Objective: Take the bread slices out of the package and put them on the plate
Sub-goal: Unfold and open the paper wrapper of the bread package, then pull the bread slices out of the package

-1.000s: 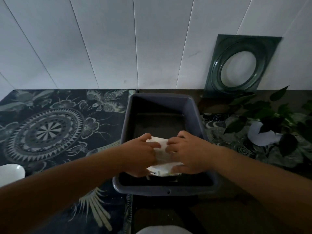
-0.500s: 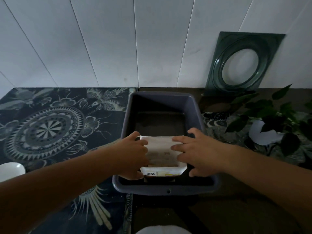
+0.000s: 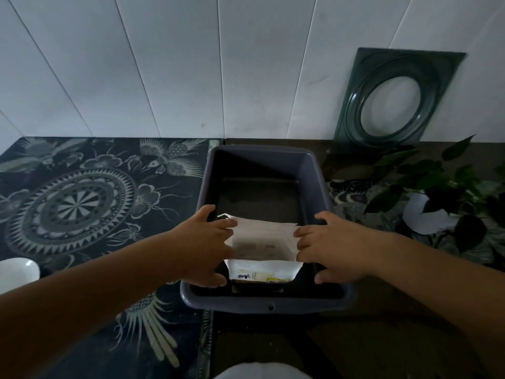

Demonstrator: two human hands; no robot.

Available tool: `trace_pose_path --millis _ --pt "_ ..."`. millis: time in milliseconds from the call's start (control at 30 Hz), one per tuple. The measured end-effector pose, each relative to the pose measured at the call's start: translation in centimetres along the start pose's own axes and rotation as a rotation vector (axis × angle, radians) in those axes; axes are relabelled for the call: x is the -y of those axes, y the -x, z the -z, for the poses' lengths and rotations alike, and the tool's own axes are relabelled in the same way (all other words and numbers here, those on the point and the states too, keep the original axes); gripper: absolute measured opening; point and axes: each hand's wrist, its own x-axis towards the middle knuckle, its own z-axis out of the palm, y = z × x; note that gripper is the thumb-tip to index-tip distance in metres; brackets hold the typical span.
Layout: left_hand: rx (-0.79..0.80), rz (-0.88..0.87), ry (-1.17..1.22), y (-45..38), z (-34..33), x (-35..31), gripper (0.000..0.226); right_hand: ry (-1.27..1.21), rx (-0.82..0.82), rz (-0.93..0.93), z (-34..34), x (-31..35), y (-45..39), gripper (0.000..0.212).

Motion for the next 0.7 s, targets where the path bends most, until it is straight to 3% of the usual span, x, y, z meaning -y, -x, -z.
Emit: trace_pose_path --millis 167,400,600,700 --pt "-0.113 -0.044 0.093 0.3 -0.1 -1.2 0.060 -0.055 0.058 -0.011 0.0 0.4 -0.1 0.054" --pt "-0.215 -0.005 0.176 2.0 -1.6 -3.0 0.058 -0.126 -0.017 0.010 -0.1 1.8 0.9 0.046" --pt "-0.319 0.093 0.196 2.8 -2.2 -4.3 0.034 -0.198 -0.263 -0.053 2.9 3.2 -1.5 0.026" --pt "-0.363 0.113 0.207 2.6 -2.6 -5.2 0.037 -0.308 -0.080 -0.046 4.2 4.0 -4.9 0.011"
